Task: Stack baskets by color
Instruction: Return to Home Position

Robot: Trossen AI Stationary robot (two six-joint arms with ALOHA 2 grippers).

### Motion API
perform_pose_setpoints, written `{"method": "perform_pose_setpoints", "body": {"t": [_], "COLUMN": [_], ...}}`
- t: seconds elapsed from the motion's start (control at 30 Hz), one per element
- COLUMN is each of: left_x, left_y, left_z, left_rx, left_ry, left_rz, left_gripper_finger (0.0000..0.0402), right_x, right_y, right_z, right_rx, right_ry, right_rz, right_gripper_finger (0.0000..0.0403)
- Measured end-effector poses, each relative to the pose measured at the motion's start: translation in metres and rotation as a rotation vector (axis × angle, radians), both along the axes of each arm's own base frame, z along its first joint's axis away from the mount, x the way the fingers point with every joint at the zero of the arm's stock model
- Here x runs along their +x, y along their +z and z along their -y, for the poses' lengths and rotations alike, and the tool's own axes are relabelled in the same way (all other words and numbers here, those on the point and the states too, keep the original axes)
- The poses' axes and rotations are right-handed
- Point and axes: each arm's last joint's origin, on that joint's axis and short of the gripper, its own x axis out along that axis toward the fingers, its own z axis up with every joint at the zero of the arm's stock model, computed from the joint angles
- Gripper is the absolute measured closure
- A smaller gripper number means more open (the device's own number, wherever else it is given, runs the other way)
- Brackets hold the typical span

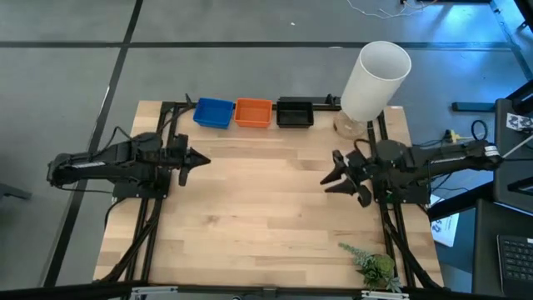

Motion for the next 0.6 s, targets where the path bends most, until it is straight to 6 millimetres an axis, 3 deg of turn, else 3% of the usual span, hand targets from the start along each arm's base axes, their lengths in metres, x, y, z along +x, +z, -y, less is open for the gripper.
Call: {"method": "perform_pose_setpoints", "body": {"t": [0.3, 0.6], "left_x": [-0.016, -0.023], "left_y": [-0.031, -0.034], "left_z": [0.013, 0.018], "left_rx": [0.0, 0.048], "left_ry": [-0.131, -0.176], "left_rz": [0.232, 0.319], "left_gripper_finger": [0.0401, 0.0401], "right_x": [-0.018, -0.031], "right_y": [-0.038, -0.076], "right_z": [-0.016, -0.023], "right_rx": [0.012, 0.007], "right_ry": [0.007, -0.042], "right_rz": [0.103, 0.192], "right_gripper_finger": [0.0266, 0.0266]}}
